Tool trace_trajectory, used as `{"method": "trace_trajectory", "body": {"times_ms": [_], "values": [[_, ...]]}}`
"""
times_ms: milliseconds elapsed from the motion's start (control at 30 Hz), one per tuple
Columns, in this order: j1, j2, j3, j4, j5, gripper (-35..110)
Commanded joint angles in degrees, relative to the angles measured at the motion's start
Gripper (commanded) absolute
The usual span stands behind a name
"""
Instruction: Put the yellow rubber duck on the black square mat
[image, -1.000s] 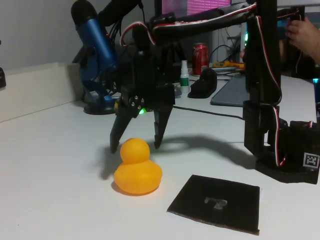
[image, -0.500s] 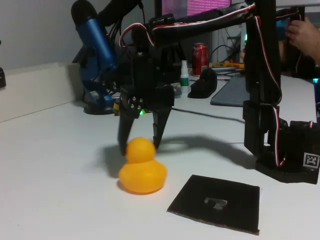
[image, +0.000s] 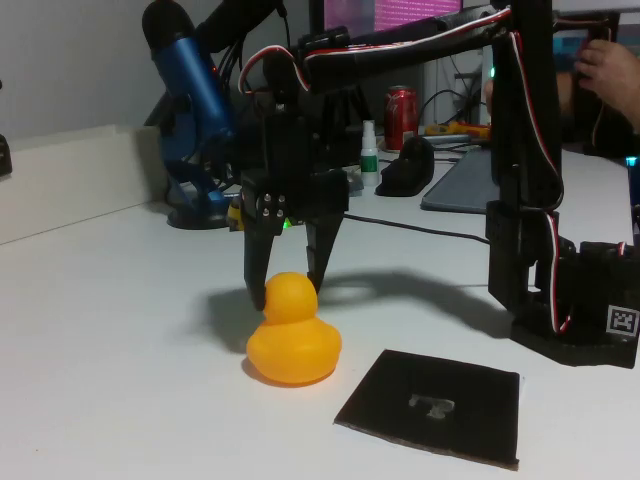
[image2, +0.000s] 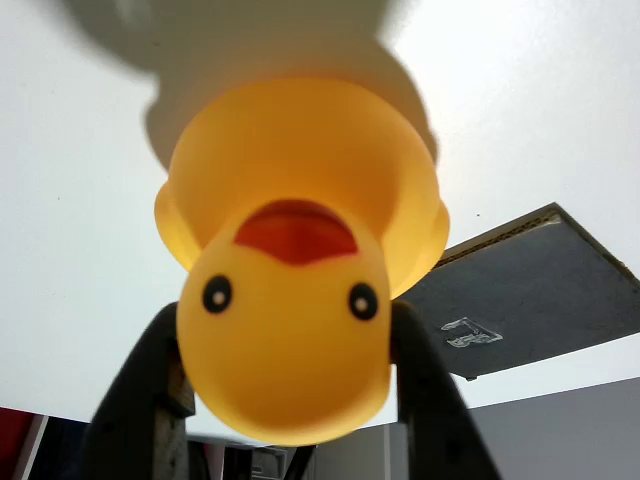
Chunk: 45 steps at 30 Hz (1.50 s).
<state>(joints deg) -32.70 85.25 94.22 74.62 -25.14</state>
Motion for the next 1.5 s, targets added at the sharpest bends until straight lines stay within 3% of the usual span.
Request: {"method": "trace_trajectory", "body": {"times_ms": [0,400,767,1167,1467], "values": [[-1.7,14.0,-2.4,0.4,-0.7,10],[-2.6,26.3,-1.2,1.3,-0.8,10],[-20.7,26.5,8.7,1.3,-0.5,10],[-21.4,32.8,12.1,12.3,-1.1,10],[-21.3,36.0,13.3,14.1,-1.1,10]]}}
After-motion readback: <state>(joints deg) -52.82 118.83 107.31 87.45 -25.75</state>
